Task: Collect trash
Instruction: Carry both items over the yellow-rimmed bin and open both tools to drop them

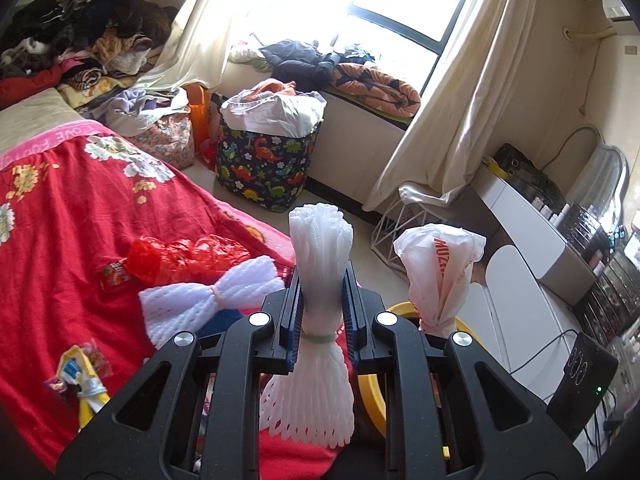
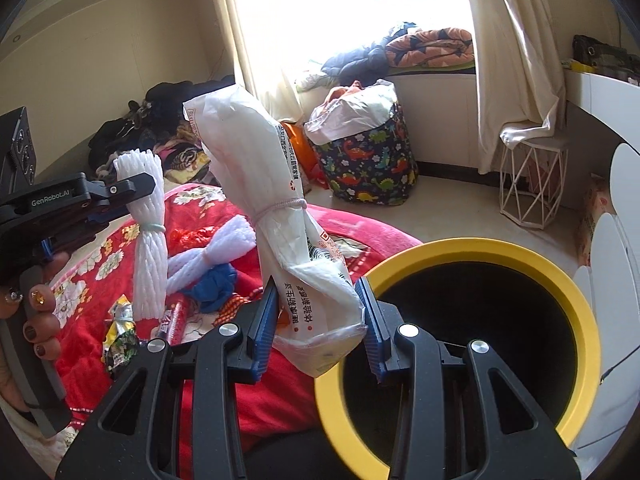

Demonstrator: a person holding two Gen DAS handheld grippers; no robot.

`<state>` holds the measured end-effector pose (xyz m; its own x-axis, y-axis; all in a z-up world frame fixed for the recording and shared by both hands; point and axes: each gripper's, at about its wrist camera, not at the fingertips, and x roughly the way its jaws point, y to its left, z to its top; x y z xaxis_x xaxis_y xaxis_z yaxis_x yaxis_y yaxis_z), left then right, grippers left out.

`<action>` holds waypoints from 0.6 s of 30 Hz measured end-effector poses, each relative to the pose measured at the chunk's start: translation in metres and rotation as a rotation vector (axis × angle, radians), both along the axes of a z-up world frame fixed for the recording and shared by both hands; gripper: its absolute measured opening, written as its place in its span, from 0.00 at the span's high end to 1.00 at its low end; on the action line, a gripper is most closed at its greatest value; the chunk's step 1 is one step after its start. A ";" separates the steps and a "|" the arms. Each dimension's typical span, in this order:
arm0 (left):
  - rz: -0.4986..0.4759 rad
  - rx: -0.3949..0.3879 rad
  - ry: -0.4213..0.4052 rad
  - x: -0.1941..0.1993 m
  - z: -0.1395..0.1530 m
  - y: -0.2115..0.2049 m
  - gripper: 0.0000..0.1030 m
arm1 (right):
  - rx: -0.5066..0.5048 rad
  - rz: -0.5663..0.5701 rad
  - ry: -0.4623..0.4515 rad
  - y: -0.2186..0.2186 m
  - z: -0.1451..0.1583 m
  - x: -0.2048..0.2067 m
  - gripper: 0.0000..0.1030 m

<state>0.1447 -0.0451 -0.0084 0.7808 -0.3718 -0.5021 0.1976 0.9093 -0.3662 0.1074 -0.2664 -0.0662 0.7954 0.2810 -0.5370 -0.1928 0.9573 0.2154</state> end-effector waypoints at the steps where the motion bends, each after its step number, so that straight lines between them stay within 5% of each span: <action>1: -0.005 0.001 0.000 0.000 0.000 -0.003 0.88 | 0.000 -0.008 0.002 -0.003 -0.001 -0.001 0.65; 18: -0.100 0.021 0.004 -0.002 -0.004 -0.058 0.88 | 0.019 -0.140 0.027 -0.051 -0.008 -0.013 0.65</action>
<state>0.1428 -0.1034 -0.0128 0.7381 -0.4372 -0.5139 0.2861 0.8926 -0.3484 0.0939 -0.3179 -0.0739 0.8129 0.1783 -0.5545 -0.0510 0.9701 0.2372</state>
